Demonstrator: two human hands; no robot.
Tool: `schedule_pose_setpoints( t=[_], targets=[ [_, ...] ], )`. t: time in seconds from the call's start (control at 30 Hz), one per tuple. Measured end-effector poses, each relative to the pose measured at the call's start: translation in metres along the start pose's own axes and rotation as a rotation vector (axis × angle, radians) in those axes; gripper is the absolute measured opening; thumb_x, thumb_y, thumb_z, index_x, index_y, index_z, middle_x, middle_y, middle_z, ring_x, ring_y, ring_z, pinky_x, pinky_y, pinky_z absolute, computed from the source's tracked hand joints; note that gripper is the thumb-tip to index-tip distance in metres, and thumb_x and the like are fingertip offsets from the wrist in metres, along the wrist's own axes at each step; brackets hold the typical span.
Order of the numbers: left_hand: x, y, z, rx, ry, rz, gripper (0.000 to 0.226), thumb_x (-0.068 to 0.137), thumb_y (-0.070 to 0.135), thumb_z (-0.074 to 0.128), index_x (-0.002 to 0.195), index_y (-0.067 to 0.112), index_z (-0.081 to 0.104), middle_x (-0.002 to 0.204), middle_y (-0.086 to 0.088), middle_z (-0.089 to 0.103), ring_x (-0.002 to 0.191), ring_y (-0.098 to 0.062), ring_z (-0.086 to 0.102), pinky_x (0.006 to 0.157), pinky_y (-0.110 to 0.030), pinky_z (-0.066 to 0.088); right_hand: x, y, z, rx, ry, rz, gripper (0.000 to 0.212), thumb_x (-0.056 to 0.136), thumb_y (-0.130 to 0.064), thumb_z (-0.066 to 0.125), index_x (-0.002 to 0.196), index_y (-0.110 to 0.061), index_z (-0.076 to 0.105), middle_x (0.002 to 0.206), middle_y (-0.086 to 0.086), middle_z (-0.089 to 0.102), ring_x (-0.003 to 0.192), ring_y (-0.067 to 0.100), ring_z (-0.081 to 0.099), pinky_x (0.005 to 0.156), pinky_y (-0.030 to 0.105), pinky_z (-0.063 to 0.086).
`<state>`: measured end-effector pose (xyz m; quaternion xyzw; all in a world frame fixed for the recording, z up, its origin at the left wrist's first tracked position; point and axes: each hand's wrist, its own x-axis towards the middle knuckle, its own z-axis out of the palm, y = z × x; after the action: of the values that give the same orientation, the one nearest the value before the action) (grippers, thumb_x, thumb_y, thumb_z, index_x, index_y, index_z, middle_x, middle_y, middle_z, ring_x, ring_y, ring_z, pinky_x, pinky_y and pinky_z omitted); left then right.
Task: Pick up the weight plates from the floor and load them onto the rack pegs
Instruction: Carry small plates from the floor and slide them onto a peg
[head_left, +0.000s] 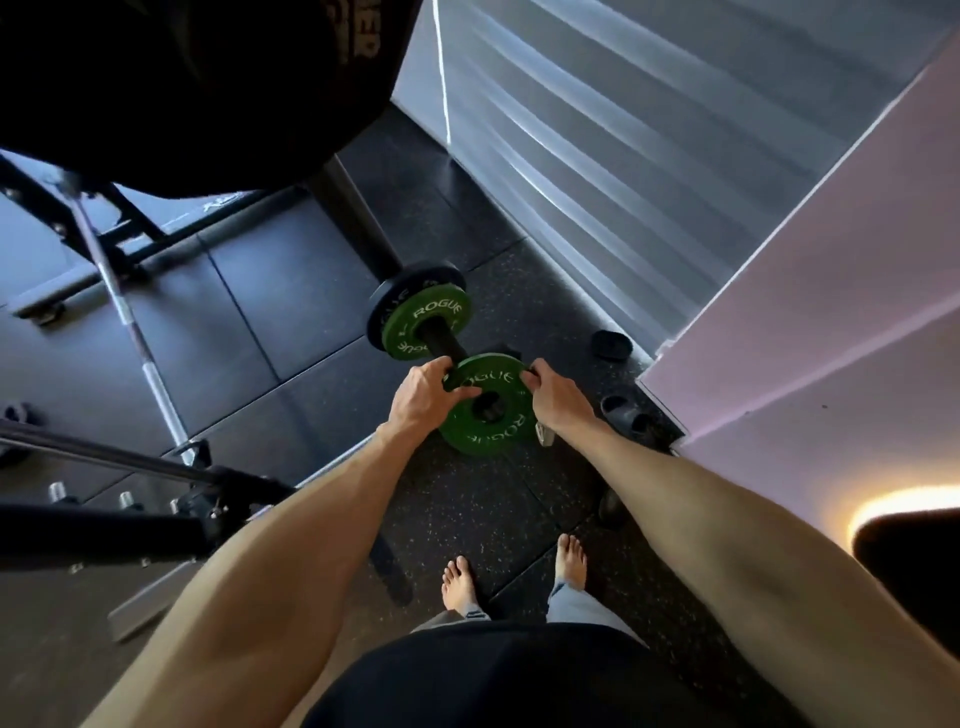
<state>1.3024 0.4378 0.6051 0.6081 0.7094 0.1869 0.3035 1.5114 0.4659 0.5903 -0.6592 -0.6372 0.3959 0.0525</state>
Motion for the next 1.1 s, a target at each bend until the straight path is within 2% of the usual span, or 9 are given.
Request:
schedule_pose_setpoints(
  t=[0.1, 0.23, 0.33, 0.4, 0.5, 0.63, 0.77, 0.93, 1.1],
  targets=[
    [0.003, 0.004, 0.000, 0.060, 0.051, -0.035, 0.039, 0.077, 0.049, 0.075, 0.091, 0.015, 0.062, 0.084, -0.004, 0.068, 0.075, -0.024, 0.065, 0.071, -0.042, 0.055, 0.020, 0.000, -0.007, -0.043, -0.045, -0.051, 0.031, 0.106, -0.042, 0.030, 0.126, -0.024, 0.047, 0.102, 0.012, 0.066, 0.069, 0.029, 0.068, 0.048, 0.031, 0.037],
    [0.001, 0.003, 0.003, 0.155, 0.082, -0.031, 0.045, 0.080, 0.052, 0.071, 0.098, 0.014, 0.058, 0.090, -0.009, 0.069, 0.083, -0.027, 0.065, 0.074, -0.043, 0.054, 0.033, -0.001, -0.008, -0.030, -0.088, -0.129, 0.041, 0.106, -0.047, 0.027, 0.135, -0.025, 0.045, 0.121, 0.011, 0.066, 0.105, 0.034, 0.065, 0.067, 0.035, 0.044],
    [-0.002, 0.001, 0.002, 0.205, 0.069, 0.021, 0.043, 0.083, 0.050, 0.068, 0.104, 0.014, 0.057, 0.092, -0.007, 0.070, 0.084, -0.027, 0.066, 0.074, -0.042, 0.054, 0.038, -0.001, -0.012, -0.007, -0.131, -0.138, 0.048, 0.106, -0.048, 0.027, 0.146, -0.025, 0.039, 0.129, 0.012, 0.062, 0.101, 0.034, 0.066, 0.053, 0.022, 0.040],
    [-0.005, 0.002, 0.001, 0.224, 0.071, 0.047, 0.040, 0.085, 0.048, 0.067, 0.102, 0.015, 0.056, 0.090, -0.007, 0.070, 0.082, -0.028, 0.067, 0.072, -0.042, 0.054, 0.042, 0.000, -0.015, -0.020, -0.151, -0.175, 0.046, 0.106, -0.048, 0.027, 0.144, -0.025, 0.040, 0.124, 0.015, 0.064, 0.098, 0.035, 0.067, 0.051, 0.020, 0.038],
    [-0.008, 0.002, 0.004, 0.273, 0.109, 0.062, 0.039, 0.085, 0.051, 0.065, 0.099, 0.016, 0.054, 0.088, -0.008, 0.069, 0.080, -0.030, 0.066, 0.071, -0.041, 0.054, 0.045, 0.003, -0.018, -0.026, -0.195, -0.230, 0.040, 0.106, -0.047, 0.027, 0.133, -0.023, 0.046, 0.114, 0.016, 0.067, 0.098, 0.035, 0.066, 0.063, 0.033, 0.044],
    [-0.014, 0.004, 0.012, 0.332, 0.193, 0.108, 0.038, 0.087, 0.047, 0.065, 0.102, 0.014, 0.054, 0.086, -0.008, 0.070, 0.077, -0.030, 0.067, 0.068, -0.040, 0.054, 0.050, 0.012, -0.021, -0.048, -0.257, -0.250, 0.040, 0.104, -0.052, 0.027, 0.128, -0.026, 0.046, 0.110, 0.015, 0.068, 0.099, 0.036, 0.065, 0.078, 0.039, 0.044],
    [-0.020, 0.006, 0.020, 0.471, 0.280, 0.259, 0.034, 0.088, 0.038, 0.066, 0.107, 0.012, 0.058, 0.085, -0.005, 0.070, 0.074, -0.029, 0.069, 0.060, -0.038, 0.055, 0.050, 0.024, -0.023, -0.088, -0.292, -0.252, 0.043, 0.102, -0.058, 0.025, 0.134, -0.033, 0.037, 0.125, 0.012, 0.065, 0.105, 0.037, 0.065, 0.085, 0.040, 0.045],
    [-0.007, 0.003, 0.013, 0.559, 0.354, 0.230, 0.036, 0.088, 0.039, 0.065, 0.112, 0.013, 0.058, 0.092, -0.004, 0.071, 0.081, -0.027, 0.070, 0.060, -0.039, 0.057, 0.050, 0.034, -0.021, -0.112, -0.341, -0.163, 0.056, 0.098, -0.065, 0.025, 0.139, -0.028, 0.028, 0.132, 0.020, 0.061, 0.117, 0.040, 0.060, 0.100, 0.049, 0.044],
    [0.018, 0.002, -0.006, 0.543, 0.375, 0.150, 0.037, 0.089, 0.041, 0.064, 0.114, 0.014, 0.056, 0.094, -0.006, 0.071, 0.081, -0.029, 0.070, 0.065, -0.041, 0.056, 0.049, 0.033, -0.020, -0.210, -0.345, -0.164, 0.055, 0.100, -0.056, 0.038, 0.138, -0.017, 0.032, 0.130, 0.020, 0.060, 0.115, 0.039, 0.060, 0.096, 0.050, 0.048]
  ],
)
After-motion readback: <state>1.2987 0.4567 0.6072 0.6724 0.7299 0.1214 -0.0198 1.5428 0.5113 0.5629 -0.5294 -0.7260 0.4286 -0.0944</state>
